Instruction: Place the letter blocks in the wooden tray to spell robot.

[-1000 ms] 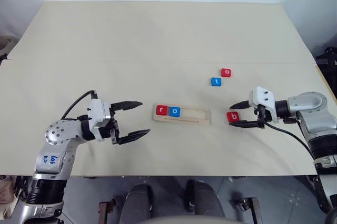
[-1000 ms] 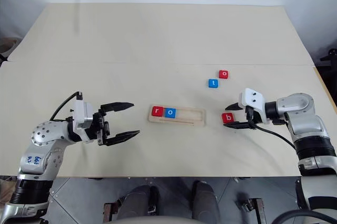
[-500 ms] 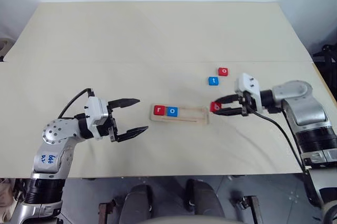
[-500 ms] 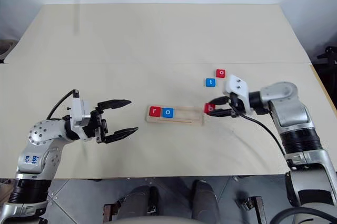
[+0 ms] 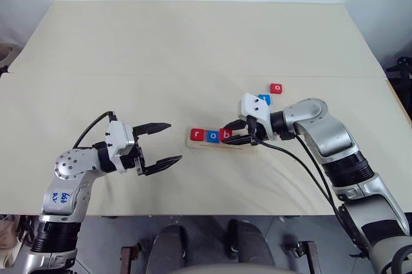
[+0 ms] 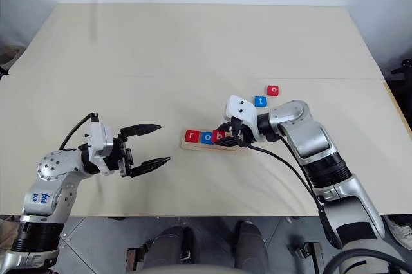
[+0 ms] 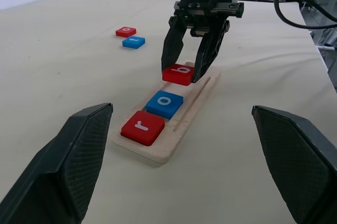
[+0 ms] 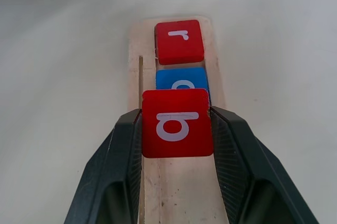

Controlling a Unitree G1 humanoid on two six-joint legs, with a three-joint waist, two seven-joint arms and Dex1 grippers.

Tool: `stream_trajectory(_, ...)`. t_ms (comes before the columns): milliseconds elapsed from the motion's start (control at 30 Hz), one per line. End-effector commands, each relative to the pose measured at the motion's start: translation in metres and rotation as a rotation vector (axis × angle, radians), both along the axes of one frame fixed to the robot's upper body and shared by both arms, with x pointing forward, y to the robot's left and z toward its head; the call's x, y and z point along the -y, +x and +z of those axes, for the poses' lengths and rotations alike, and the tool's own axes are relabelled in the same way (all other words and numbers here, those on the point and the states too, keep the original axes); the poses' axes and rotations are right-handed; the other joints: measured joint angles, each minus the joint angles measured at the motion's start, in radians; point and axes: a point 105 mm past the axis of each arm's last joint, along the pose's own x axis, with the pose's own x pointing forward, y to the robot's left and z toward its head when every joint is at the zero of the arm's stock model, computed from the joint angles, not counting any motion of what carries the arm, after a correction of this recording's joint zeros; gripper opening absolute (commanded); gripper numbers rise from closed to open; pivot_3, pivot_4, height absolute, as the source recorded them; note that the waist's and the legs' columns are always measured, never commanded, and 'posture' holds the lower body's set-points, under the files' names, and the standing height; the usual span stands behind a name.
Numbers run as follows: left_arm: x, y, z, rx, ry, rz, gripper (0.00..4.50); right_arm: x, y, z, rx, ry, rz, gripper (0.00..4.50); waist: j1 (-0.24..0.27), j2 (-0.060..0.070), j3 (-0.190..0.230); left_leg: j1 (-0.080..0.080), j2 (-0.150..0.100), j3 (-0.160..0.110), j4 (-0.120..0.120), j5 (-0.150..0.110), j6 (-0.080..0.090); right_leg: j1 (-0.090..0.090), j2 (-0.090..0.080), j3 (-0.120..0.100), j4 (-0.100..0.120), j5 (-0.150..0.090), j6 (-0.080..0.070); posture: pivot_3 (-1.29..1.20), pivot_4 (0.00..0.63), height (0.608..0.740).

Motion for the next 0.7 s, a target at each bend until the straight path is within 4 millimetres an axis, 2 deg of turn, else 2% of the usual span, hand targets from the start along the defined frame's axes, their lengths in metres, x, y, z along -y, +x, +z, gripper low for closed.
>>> stream_trajectory(33, 0.003, -0.005, 0.009, 0.042, -0.007, -0.005, 4.50, -0.005, 0.002, 0.009, 0.049, 0.006, 0.007, 1.47, 0.000, 0.000, 0.000, 0.000, 0.000, 0.000, 0.000, 0.000, 0.000, 0.000, 0.000, 0.000, 0.000, 0.000, 0.000, 0.00, 0.150, 0.740)
stream_trajectory(200, 0.004, -0.006, 0.010, 0.045, -0.010, 0.001, 4.50, -0.001, 0.003, 0.005, 0.040, -0.012, 0.003, 1.47, 0.000, 0.000, 0.000, 0.000, 0.000, 0.000, 0.000, 0.000, 0.000, 0.000, 0.000, 0.000, 0.000, 0.000, 0.000, 0.00, 0.150, 0.740)
stream_trajectory(500, 0.004, -0.006, 0.010, 0.046, -0.014, 0.001, 4.50, 0.008, 0.004, 0.005, 0.038, -0.027, -0.013, 4.49, 0.000, 0.000, 0.000, 0.000, 0.000, 0.000, 0.000, 0.000, 0.000, 0.000, 0.000, 0.000, 0.000, 0.000, 0.000, 0.00, 0.150, 0.740)
stream_trajectory(700, 0.005, -0.005, 0.011, 0.049, -0.016, -0.003, 4.50, 0.012, -0.001, 0.013, 0.039, 0.014, -0.002, 4.49, 0.000, 0.000, 0.000, 0.000, 0.000, 0.000, 0.000, 0.000, 0.000, 0.000, 0.000, 0.000, 0.000, 0.000, 0.000, 0.00, 0.150, 0.740)
